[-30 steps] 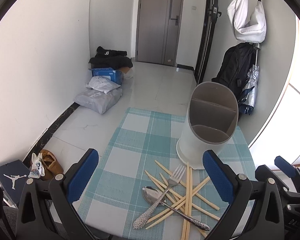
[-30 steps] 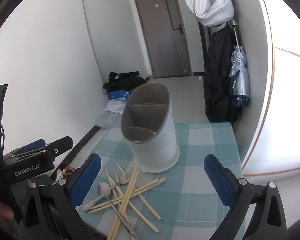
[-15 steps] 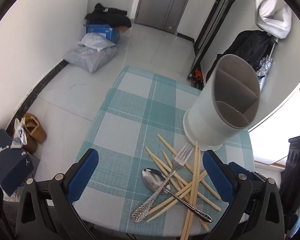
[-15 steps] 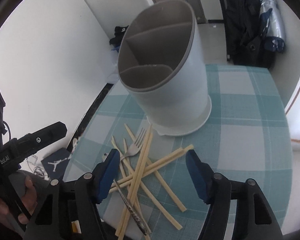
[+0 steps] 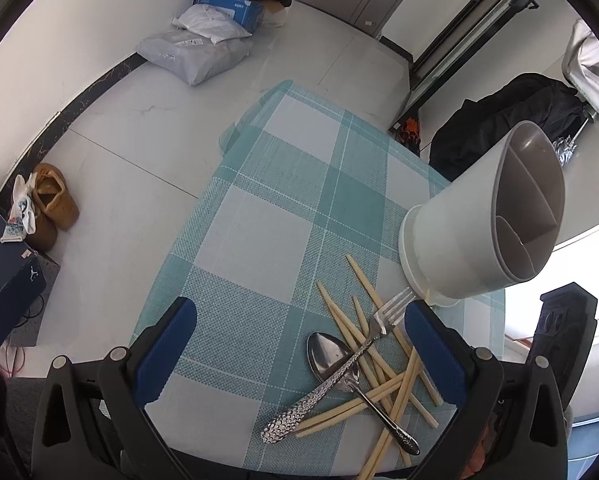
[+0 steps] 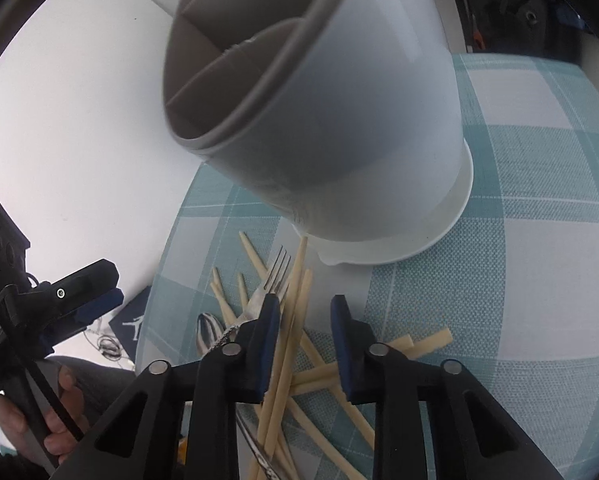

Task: Organize utensils
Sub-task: 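Lower the right gripper onto the wooden chopsticks beside the fork and grasp one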

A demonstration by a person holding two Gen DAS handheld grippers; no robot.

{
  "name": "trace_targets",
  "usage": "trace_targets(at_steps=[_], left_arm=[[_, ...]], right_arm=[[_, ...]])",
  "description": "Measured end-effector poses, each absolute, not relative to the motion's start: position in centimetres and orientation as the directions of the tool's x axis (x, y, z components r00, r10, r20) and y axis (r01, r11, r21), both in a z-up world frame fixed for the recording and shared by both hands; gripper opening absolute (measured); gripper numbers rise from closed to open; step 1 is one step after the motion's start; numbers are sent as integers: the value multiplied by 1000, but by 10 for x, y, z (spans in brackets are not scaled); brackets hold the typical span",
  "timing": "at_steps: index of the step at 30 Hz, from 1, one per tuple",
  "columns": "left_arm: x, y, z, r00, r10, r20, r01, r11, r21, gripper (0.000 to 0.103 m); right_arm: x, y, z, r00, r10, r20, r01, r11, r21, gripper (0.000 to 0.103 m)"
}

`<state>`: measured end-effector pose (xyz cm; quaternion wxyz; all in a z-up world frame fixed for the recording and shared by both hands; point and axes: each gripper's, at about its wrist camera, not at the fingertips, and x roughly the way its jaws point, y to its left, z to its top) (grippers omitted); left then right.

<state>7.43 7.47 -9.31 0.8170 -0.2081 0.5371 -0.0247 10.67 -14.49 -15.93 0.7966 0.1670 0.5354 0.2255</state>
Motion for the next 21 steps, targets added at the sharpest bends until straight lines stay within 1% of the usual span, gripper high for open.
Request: trace_targets(at_steps=[3,6,8,9,17,21], left_arm=[[75,75,-95,413,-262,-872,-186,913,-362,102],[76,75,-96,406,-260,-876,-187,915,-358,102],[77,75,-98,404,-257,-878,-189,915,-355,102],[77,74,-98,403,-257,-878,-189,916,-355,102],[76,66,-100,405,-225,-886,-173,933,-315,102],[75,62,-102,402,-214,-890,-161,941,-298,102]], right_arm=[[112,-150,-156,325,550,-769,-168,834,526,13],[112,-162,-151,336,561,-757,-159,826,541,9],[112,-164,-153,338,565,-753,-150,822,549,10],[113,-167,-154,335,569,-751,-141,818,557,12],[108,-165,-162,344,564,-751,-101,817,568,12],[106,-178,-163,336,579,-743,-62,801,596,14]])
